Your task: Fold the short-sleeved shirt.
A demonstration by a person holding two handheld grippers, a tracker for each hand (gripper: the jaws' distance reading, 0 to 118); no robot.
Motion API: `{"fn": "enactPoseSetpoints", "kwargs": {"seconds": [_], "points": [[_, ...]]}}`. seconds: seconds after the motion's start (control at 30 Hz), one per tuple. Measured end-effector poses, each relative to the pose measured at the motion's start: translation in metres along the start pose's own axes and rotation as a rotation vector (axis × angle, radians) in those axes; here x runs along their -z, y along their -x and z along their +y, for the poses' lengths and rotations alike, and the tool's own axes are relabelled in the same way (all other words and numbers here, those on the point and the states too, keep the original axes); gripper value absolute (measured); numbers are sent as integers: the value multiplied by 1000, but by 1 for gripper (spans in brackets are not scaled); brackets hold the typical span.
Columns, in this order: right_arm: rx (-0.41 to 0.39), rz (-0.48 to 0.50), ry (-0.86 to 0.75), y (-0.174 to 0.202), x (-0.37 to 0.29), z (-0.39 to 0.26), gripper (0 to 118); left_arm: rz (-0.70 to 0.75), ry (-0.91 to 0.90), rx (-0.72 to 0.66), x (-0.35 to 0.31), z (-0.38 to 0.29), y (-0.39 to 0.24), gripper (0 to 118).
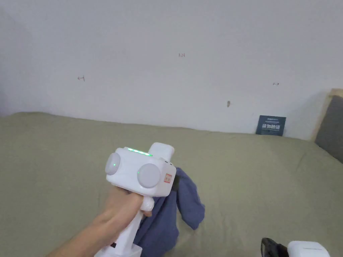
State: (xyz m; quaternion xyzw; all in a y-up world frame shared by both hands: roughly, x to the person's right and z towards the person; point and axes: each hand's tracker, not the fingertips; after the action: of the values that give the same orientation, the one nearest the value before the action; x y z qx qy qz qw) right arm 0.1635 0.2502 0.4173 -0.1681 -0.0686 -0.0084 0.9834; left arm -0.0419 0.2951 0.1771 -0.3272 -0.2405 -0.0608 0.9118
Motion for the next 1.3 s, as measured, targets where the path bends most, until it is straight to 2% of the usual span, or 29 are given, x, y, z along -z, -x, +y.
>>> {"fn": "enactPoseSetpoints", "kwargs": {"seconds": [0.1, 0.2, 0.33, 0.47, 0.5, 0.53, 0.57, 0.6, 0.63, 0.73, 0.87, 0.93, 0.97, 1.07, 1.1, 1.13, 1.3], "points": [[9, -36, 16, -12, 6, -4, 0, -115, 21, -10, 37, 1, -38, 6], [22, -57, 48, -19, 16, -12, 0, -114, 103, 32, 83, -20, -62, 6], [23, -76, 92, -23, 30, -25, 0, -132, 238, -12, 144, -64, -65, 6], [26, -81, 138, -23, 45, -35, 0, -108, 299, -35, 177, -94, -59, 7], [28, -79, 144, -22, 48, -36, 0, -101, 295, -35, 179, -98, -57, 13], [28, -77, 147, -22, 50, -36, 0, -95, 283, -33, 177, -101, -56, 30], [26, -78, 151, -20, 52, -36, 0, -97, 249, -34, 173, -101, -51, 64], [24, -76, 151, -18, 52, -34, 0, -106, 232, -45, 165, -99, -47, 107], [22, -74, 148, -16, 51, -33, 0, -101, 214, -51, 155, -98, -42, 118], [24, -63, 118, -9, 44, -25, 0, -60, 49, -71, 97, -93, -23, 118], [37, -42, 69, 3, 32, -15, 0, 79, -154, -52, -9, -97, 11, 117], [45, -30, 47, 10, 26, -11, 0, 118, -233, -91, -61, -105, 31, 110], [47, -22, 38, 13, 23, -9, 0, 153, -270, -108, -91, -110, 40, 96], [42, -6, 15, 23, 14, -5, 0, 293, -383, -133, -163, -139, 63, 65], [40, -2, 12, 26, 12, -4, 0, 330, -406, -150, -178, -146, 68, 16], [36, 6, 5, 29, 11, -4, 0, 377, -422, -171, -195, -157, 73, 7], [33, 35, -7, 45, 5, -2, 0, 452, -374, -197, -237, -195, 98, 7]]}}
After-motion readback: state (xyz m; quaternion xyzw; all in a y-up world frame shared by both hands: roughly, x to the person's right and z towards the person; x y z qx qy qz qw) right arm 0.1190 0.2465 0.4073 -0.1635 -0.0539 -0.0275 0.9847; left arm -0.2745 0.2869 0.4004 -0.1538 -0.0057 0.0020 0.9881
